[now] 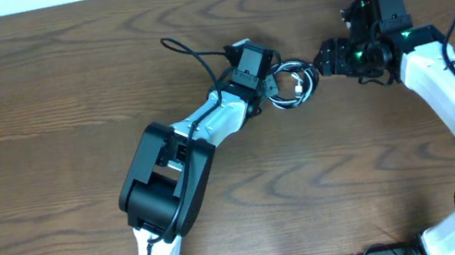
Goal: Untangle cables
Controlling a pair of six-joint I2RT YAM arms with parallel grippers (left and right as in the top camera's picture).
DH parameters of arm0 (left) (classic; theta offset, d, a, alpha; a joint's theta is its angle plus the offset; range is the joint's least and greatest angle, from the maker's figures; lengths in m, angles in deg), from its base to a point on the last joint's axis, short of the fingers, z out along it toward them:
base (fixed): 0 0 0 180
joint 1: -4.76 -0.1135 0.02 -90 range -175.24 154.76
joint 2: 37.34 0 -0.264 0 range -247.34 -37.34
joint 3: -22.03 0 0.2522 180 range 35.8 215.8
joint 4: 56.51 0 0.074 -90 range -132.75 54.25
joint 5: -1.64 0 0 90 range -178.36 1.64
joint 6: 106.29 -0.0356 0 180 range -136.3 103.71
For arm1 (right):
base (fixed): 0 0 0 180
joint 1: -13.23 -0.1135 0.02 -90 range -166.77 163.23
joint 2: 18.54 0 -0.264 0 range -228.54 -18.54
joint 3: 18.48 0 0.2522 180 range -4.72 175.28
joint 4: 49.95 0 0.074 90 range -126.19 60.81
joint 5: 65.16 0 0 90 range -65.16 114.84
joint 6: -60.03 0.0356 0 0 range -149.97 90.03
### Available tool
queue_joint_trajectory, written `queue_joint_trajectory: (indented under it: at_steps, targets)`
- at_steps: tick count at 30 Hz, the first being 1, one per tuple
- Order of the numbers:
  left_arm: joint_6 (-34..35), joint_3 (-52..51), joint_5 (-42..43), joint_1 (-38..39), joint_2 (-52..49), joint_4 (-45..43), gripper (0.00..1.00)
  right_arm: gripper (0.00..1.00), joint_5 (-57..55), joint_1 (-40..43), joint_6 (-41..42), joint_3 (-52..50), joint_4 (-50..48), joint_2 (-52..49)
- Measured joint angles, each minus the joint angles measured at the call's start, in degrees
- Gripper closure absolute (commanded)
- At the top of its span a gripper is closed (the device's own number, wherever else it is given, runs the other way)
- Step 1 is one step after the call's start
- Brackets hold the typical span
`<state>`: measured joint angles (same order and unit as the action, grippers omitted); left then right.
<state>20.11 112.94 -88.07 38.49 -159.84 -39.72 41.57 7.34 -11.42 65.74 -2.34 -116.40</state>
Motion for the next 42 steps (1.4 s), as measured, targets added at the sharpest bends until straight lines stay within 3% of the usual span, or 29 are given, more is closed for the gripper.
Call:
queue_joint_trajectory:
  at_steps: [3, 4, 13, 19, 21, 24, 29, 35, 42]
  targets:
    - [0.0, 0.7, 4.0, 0.0, 0.0, 2.1, 0.81, 0.24, 0.0, -0.7, 0.0, 0.0, 0.0, 0.0]
    - [0.0, 0.9, 4.9, 0.0, 0.0, 3.1, 0.92, 0.24, 0.0, -1.0, 0.0, 0.0, -0.1, 0.0]
    - [0.9, 1.6, 7.9, -0.6, 0.4, 6.0, 0.92, 0.21, 0.0, -1.9, -0.1, 0.0, -1.2, 0.0]
    - [-1.0, 0.2, 20.7, -5.6, 4.6, 6.2, 0.93, 0.22, 1.3, -2.1, -0.2, 0.0, -2.4, 0.0]
    - [-3.8, 0.0, 26.5, -7.6, 10.2, 6.0, 0.93, 0.31, 3.9, -2.4, -0.2, 0.0, -4.3, 0.0]
    - [-6.3, 0.0, 30.1, -7.6, 16.7, 5.7, 0.92, 0.34, 9.0, -3.2, 0.9, 0.0, -8.0, 0.0]
    - [-6.2, 0.0, 32.3, -7.5, 20.4, 5.8, 0.93, 0.37, 13.8, -5.2, 7.3, 0.0, -12.9, 0.1]
    - [-1.4, 0.0, 33.0, -8.7, 20.3, 5.1, 0.92, 0.37, 14.7, -6.8, 15.9, 0.0, -16.8, 0.0]
    - [2.5, 0.0, 35.8, -9.7, 20.3, -0.4, 0.93, 0.41, 15.1, -7.2, 22.3, 0.0, -21.3, -1.0]
